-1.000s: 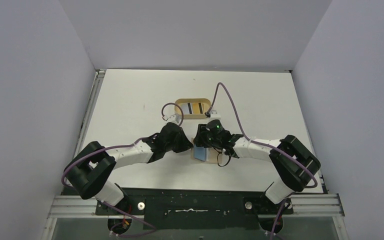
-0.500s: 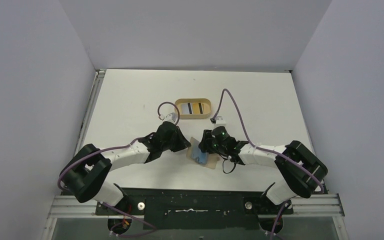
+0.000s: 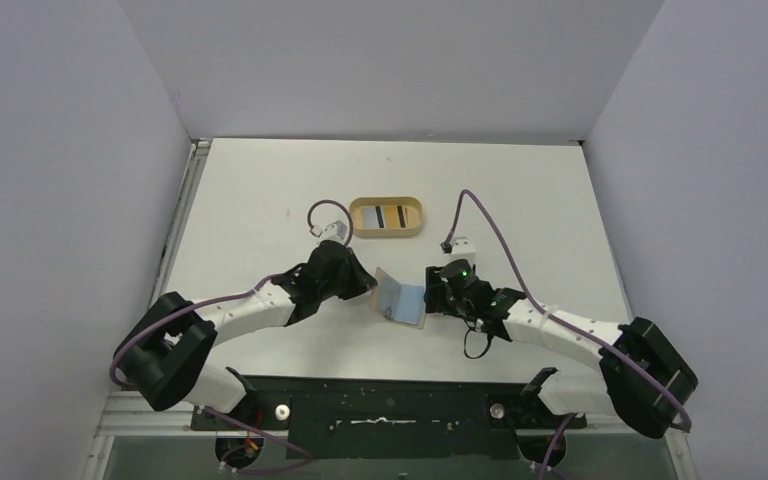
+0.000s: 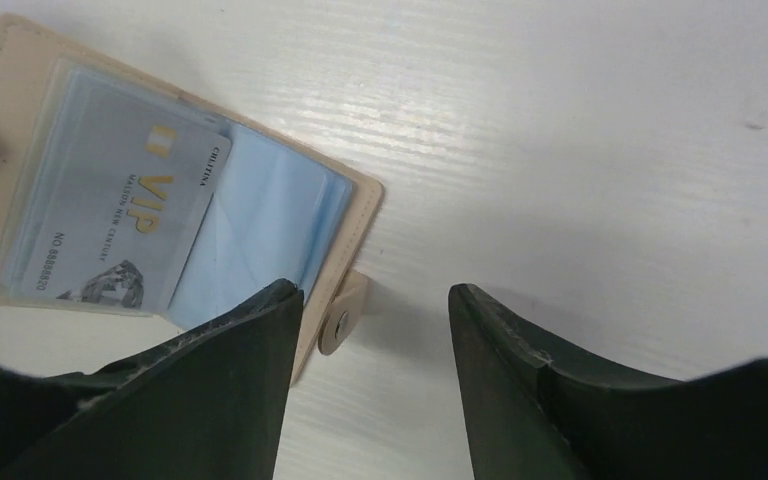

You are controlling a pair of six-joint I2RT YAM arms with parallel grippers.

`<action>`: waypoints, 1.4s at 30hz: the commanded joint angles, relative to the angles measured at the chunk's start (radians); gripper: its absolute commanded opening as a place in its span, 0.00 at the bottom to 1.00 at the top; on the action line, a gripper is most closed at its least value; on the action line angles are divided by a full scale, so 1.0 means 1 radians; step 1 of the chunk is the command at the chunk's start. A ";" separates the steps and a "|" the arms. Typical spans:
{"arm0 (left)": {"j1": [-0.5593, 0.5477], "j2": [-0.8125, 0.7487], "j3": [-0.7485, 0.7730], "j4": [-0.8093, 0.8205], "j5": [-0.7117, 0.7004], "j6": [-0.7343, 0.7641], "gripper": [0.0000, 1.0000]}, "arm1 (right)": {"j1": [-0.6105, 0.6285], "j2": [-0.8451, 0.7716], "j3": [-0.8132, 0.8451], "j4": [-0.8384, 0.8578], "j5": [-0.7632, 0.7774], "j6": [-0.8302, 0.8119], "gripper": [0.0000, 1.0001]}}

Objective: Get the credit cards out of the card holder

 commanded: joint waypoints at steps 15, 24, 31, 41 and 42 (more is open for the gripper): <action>0.003 0.116 -0.086 0.104 -0.050 -0.108 0.00 | -0.023 0.087 0.030 0.413 -0.425 0.115 0.59; 0.003 0.135 -0.116 0.131 -0.050 -0.116 0.00 | -0.057 0.239 -0.013 0.555 -0.505 0.183 0.57; 0.003 0.155 -0.107 0.147 -0.041 -0.118 0.00 | -0.055 0.278 -0.040 0.622 -0.538 0.233 0.57; 0.001 0.166 -0.100 0.156 -0.035 -0.114 0.00 | -0.061 0.462 -0.137 1.094 -0.640 0.475 0.54; 0.001 0.165 -0.104 0.157 -0.036 -0.113 0.00 | -0.060 0.487 -0.148 1.147 -0.646 0.504 0.53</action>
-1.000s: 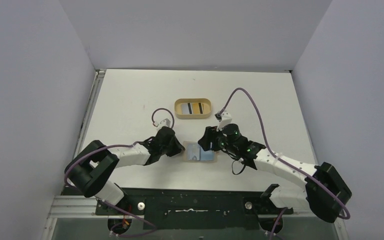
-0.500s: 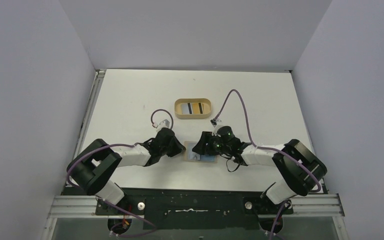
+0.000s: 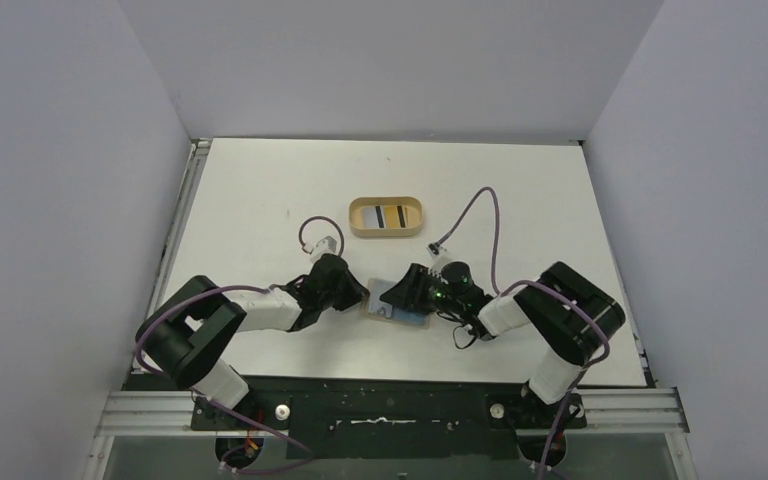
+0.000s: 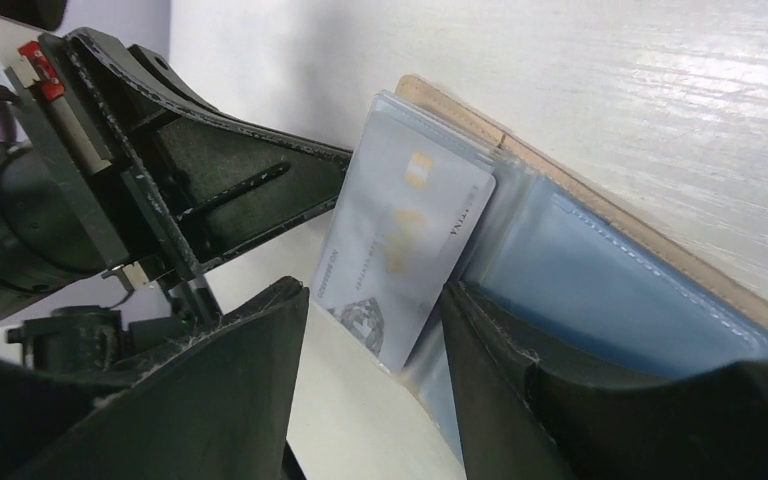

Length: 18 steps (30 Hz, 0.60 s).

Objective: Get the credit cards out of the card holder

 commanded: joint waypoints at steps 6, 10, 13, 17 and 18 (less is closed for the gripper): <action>-0.005 0.010 -0.006 -0.015 0.009 0.016 0.00 | 0.017 0.148 -0.109 0.387 -0.032 0.213 0.52; -0.004 0.000 -0.004 -0.030 0.002 0.024 0.00 | 0.043 0.095 -0.105 0.166 0.037 0.155 0.53; -0.004 -0.007 0.000 -0.045 -0.007 0.029 0.00 | 0.053 0.028 -0.093 -0.016 0.102 0.127 0.56; -0.004 -0.007 0.007 -0.057 -0.014 0.036 0.00 | 0.071 -0.062 -0.045 -0.282 0.210 0.072 0.59; -0.004 -0.004 0.010 -0.058 -0.013 0.038 0.00 | 0.074 -0.073 -0.035 -0.316 0.230 0.062 0.59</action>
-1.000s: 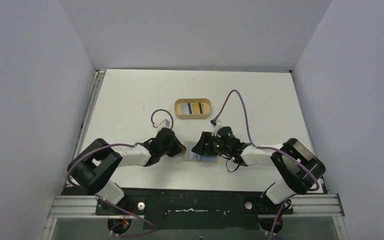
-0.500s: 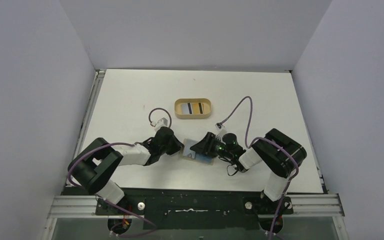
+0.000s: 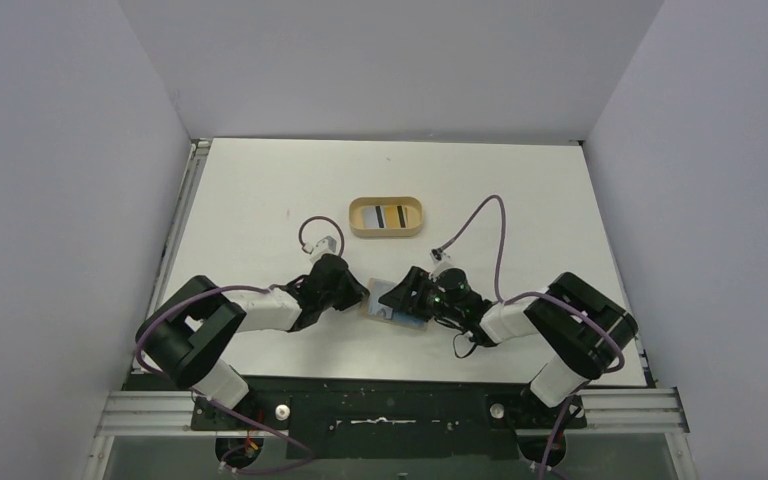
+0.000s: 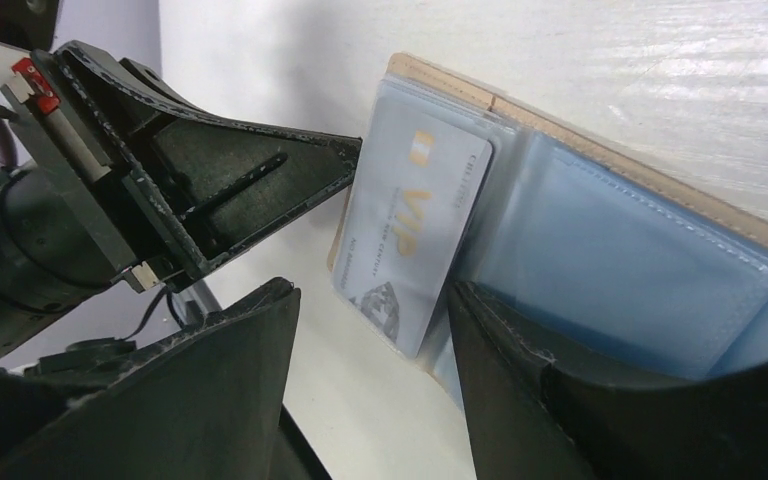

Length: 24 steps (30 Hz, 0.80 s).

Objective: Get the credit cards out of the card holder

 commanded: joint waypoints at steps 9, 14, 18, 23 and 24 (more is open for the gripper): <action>-0.012 0.015 0.025 -0.061 0.015 0.033 0.00 | 0.018 0.016 0.053 -0.217 0.018 -0.071 0.60; -0.013 0.017 0.025 -0.063 0.016 0.034 0.00 | 0.004 0.066 0.018 0.001 -0.061 -0.035 0.57; -0.015 0.018 0.023 -0.064 0.016 0.036 0.00 | -0.001 0.096 -0.023 0.152 -0.089 0.007 0.56; -0.016 0.021 0.018 -0.065 0.012 0.040 0.00 | -0.004 0.131 -0.078 0.377 -0.118 0.059 0.54; -0.016 0.021 0.018 -0.065 0.012 0.041 0.00 | -0.005 0.141 -0.085 0.419 -0.121 0.067 0.54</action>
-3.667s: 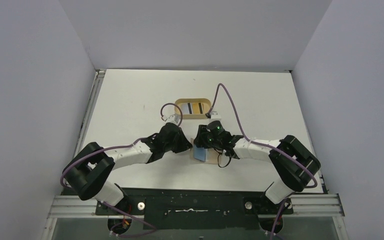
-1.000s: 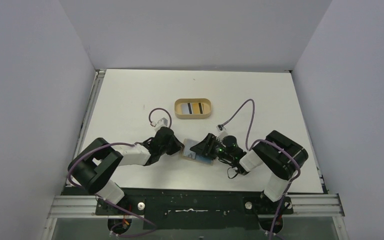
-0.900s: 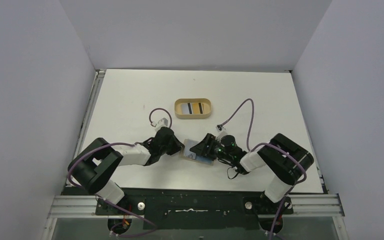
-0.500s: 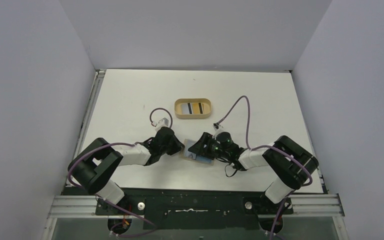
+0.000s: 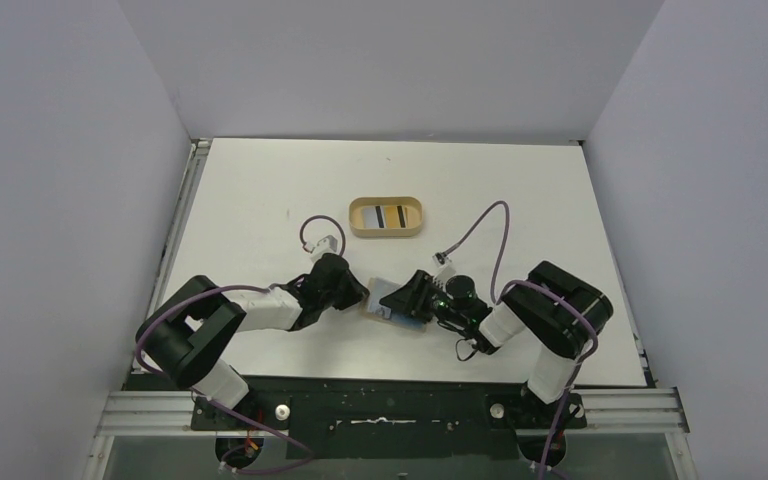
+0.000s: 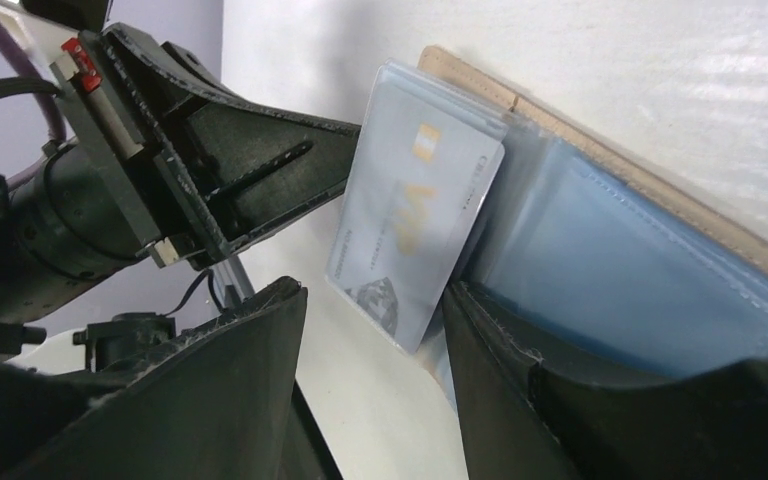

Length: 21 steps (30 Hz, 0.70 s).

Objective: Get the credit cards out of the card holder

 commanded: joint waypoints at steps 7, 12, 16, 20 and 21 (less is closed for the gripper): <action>-0.017 0.015 0.008 -0.059 0.010 0.024 0.00 | 0.009 0.157 -0.053 0.454 -0.089 0.127 0.56; -0.017 0.005 0.003 -0.071 -0.001 0.026 0.00 | 0.017 0.125 -0.040 0.454 -0.102 0.105 0.57; -0.017 -0.006 0.006 -0.079 -0.006 0.029 0.00 | 0.019 0.098 -0.014 0.315 -0.081 0.090 0.56; -0.018 -0.014 0.007 -0.084 -0.005 0.029 0.00 | 0.028 0.025 0.026 0.032 -0.010 0.023 0.55; -0.019 -0.016 0.005 -0.085 -0.004 0.029 0.00 | 0.030 0.003 0.039 -0.043 0.013 0.005 0.56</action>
